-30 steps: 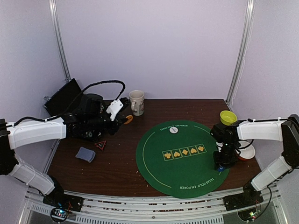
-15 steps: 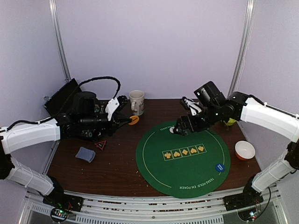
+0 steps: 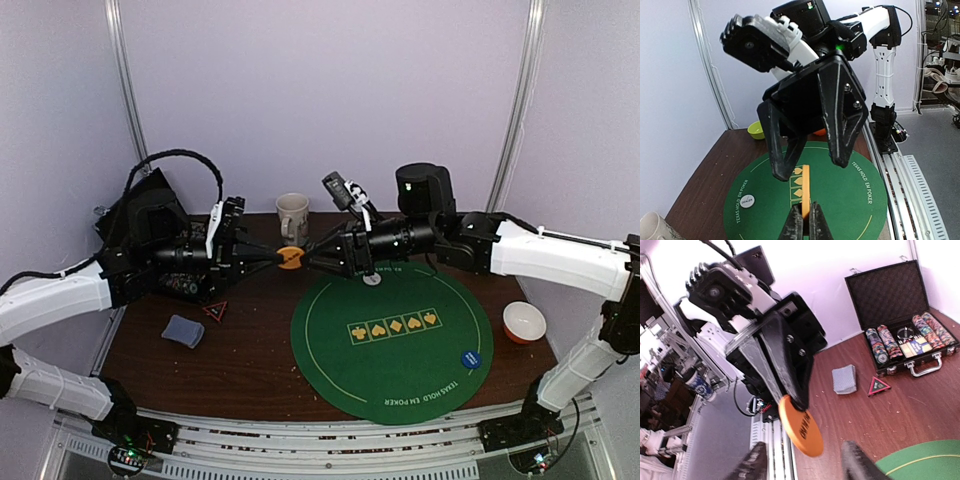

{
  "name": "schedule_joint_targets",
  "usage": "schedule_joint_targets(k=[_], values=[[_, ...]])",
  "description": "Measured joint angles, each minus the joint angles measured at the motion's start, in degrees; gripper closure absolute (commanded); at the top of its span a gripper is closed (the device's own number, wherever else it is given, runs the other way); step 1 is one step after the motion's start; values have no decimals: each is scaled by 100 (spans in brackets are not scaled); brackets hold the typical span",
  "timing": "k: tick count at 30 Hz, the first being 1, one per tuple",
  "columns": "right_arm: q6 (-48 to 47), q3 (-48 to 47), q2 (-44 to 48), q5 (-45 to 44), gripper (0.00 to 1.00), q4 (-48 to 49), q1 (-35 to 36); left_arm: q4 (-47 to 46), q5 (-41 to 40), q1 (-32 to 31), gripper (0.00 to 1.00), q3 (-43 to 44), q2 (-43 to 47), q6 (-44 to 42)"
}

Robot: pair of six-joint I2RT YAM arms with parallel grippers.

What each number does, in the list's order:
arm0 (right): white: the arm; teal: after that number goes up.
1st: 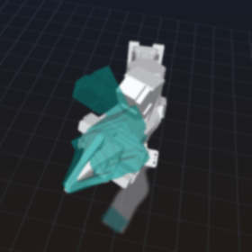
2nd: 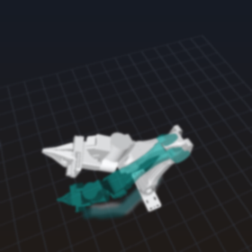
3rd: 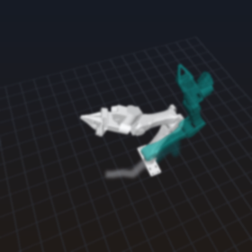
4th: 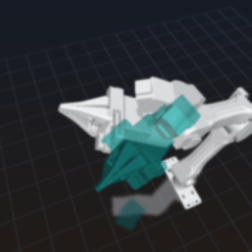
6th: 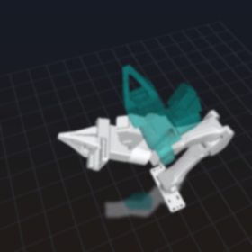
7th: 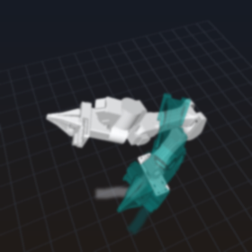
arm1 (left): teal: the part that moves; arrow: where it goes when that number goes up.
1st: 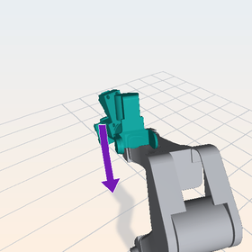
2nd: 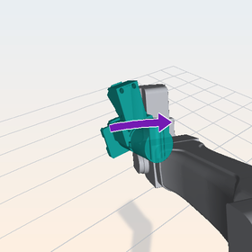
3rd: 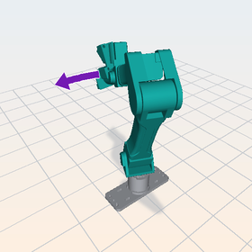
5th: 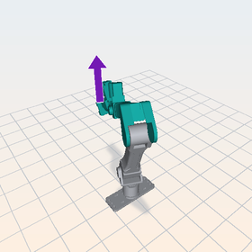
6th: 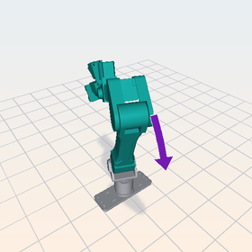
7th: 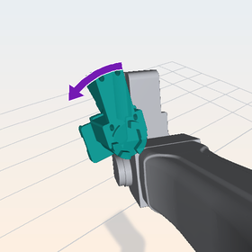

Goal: Distribute texas hold em gaming equipment
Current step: Pass from the left arm to the right

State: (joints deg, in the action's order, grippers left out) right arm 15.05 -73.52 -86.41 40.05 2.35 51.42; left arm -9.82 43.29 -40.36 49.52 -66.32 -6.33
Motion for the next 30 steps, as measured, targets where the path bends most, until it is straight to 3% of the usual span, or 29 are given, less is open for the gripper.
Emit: schedule_joint_targets(k=[5, 9, 12, 15, 17, 23, 24, 26, 27, 30], values=[[-28, 9, -11, 131, 80, 256, 26, 2, 179, 4, 100, 0, -146, 68], [-85, 4, -52, 138, 73, 229, 37, 0, 221, 4, 100, 0, -192, 111], [-199, 4, -114, 125, 73, 98, 37, -39, 238, 4, 100, -2, -192, 177], [-289, 4, -125, 107, 83, -20, 37, -90, 238, 4, 100, -2, -192, 223], [-315, 4, -125, 94, 99, -48, 37, -96, 243, 4, 100, -2, -192, 245], [-603, 4, -127, 17, 100, -81, 52, -35, 291, 46, 100, -2, -192, 522], [-632, 4, -125, 2, 100, -83, 55, -33, 293, 46, 92, -2, -192, 535], [-649, 7, -125, -44, 100, -107, 55, -15, 282, 46, 52, -2, -192, 538], [-608, 7, -122, -76, 100, -129, 59, -15, 254, 44, 40, -4, -192, 487], [-549, 7, -92, -216, 100, -422, 39, -20, 105, 42, 21, -4, -192, 422]])
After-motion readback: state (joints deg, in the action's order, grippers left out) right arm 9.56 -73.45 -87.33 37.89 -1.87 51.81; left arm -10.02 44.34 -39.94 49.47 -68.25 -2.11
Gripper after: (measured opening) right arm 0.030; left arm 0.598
